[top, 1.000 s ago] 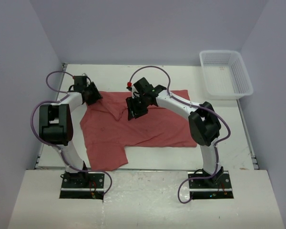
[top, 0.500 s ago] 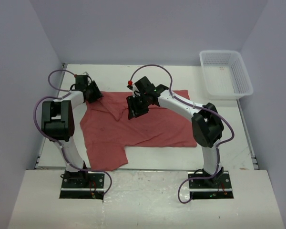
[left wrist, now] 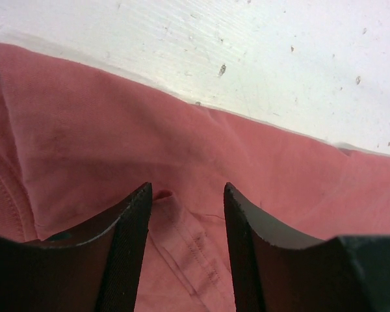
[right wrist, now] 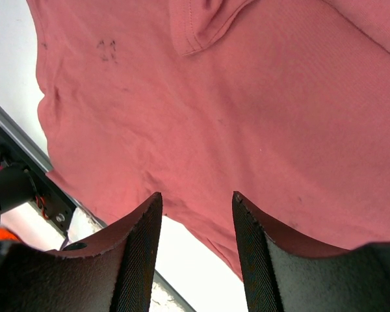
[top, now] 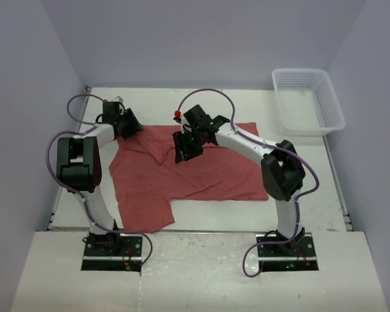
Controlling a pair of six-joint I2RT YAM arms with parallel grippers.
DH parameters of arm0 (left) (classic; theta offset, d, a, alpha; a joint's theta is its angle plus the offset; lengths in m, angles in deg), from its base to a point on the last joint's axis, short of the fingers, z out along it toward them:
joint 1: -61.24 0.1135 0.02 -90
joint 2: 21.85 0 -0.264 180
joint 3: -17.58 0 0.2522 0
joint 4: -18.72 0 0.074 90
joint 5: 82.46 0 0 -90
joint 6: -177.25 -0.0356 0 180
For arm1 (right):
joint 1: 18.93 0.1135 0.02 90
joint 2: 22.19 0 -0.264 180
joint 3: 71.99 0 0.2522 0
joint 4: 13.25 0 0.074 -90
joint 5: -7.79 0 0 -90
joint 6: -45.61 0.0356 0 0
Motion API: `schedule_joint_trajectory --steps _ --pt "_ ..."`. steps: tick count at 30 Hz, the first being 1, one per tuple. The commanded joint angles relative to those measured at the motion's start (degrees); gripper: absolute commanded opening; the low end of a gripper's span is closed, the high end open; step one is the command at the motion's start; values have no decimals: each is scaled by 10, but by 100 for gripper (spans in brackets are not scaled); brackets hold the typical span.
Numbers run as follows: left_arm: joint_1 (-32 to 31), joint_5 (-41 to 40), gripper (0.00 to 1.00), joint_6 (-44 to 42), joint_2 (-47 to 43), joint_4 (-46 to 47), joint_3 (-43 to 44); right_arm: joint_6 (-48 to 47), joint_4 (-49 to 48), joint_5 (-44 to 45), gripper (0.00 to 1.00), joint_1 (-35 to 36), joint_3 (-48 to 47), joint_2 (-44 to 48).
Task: Fold and stack the t-shirts
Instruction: Fold the flattened tshirt in 1/3 of the way
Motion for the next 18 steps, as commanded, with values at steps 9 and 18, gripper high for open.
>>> schedule_joint_trajectory --steps 9,18 --pt "2 37 49 11 -14 18 -6 6 -7 -1 49 0 -3 27" --pt "2 17 48 1 -9 -8 -1 6 -9 -1 49 0 5 34"
